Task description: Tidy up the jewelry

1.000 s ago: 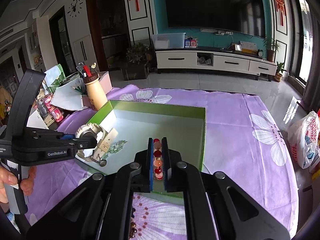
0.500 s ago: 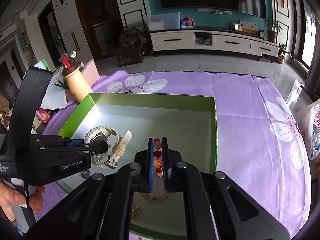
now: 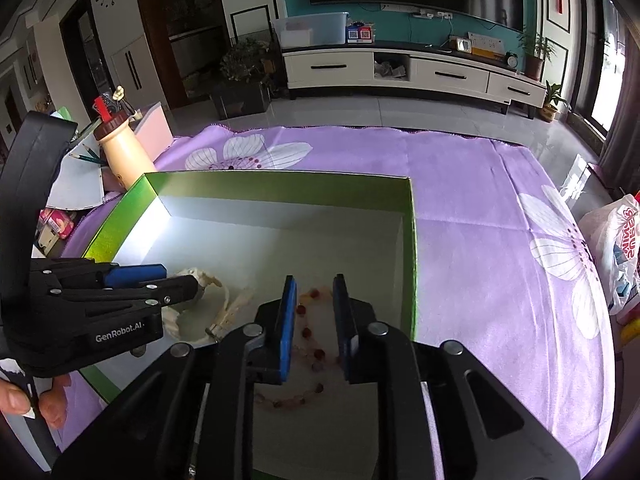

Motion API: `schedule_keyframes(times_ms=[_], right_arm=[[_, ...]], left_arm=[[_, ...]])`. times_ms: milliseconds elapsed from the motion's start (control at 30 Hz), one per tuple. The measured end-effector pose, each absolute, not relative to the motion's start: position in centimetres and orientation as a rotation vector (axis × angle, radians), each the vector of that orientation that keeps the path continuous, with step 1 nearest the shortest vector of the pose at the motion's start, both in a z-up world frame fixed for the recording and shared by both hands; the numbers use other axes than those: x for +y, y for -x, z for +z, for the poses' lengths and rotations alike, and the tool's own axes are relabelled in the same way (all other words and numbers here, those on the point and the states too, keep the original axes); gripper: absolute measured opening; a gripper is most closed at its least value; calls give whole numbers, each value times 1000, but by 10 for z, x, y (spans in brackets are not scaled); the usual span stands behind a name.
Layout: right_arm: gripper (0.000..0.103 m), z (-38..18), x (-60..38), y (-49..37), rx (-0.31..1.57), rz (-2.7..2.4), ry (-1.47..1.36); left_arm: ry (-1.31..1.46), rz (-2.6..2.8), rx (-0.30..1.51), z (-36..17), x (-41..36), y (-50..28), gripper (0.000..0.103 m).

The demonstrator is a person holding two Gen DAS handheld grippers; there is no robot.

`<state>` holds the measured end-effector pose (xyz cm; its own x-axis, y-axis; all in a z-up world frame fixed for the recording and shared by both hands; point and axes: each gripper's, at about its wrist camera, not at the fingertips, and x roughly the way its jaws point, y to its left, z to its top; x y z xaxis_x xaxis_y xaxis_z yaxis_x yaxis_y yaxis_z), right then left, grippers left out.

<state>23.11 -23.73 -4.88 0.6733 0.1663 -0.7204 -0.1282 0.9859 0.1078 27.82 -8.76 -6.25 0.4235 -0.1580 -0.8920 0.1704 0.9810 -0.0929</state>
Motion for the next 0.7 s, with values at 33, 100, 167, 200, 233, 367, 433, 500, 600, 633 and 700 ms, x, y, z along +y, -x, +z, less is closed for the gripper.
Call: schedule_keyframes(times_ms=[33, 100, 167, 200, 233, 367, 433, 500, 600, 633, 700], right_arm=[[19, -47, -239, -229, 809, 166, -55], [19, -42, -243, -222, 790, 172, -72], [21, -36, -245, -213, 770, 178, -82], [24, -32, -246, -208, 760, 183, -86], [25, -28, -247, -203, 748, 191, -89], [28, -15, -249, -176, 709, 230, -101], [28, -11, -249, -161, 698, 247, -101], [28, -8, -248, -147, 693, 261, -98], [28, -5, -246, -126, 691, 280, -90], [28, -5, -245, -121, 691, 282, -87], [28, -7, -242, -107, 697, 292, -74]], left_arm=[[-16, -212, 1104, -59, -89, -276, 42], [-22, -220, 1085, -52, -90, -271, 50], [-32, -226, 1061, -44, -90, -263, 53], [-38, -229, 1050, -40, -89, -260, 55], [-47, -227, 1036, -36, -88, -254, 60], [-61, -230, 970, -17, -81, -229, 69], [-61, -230, 949, -9, -75, -216, 70], [-52, -241, 935, -3, -69, -201, 70], [-34, -246, 919, 4, -54, -178, 72], [-19, -246, 913, 6, -47, -168, 73], [-5, -234, 912, 7, -35, -154, 74]])
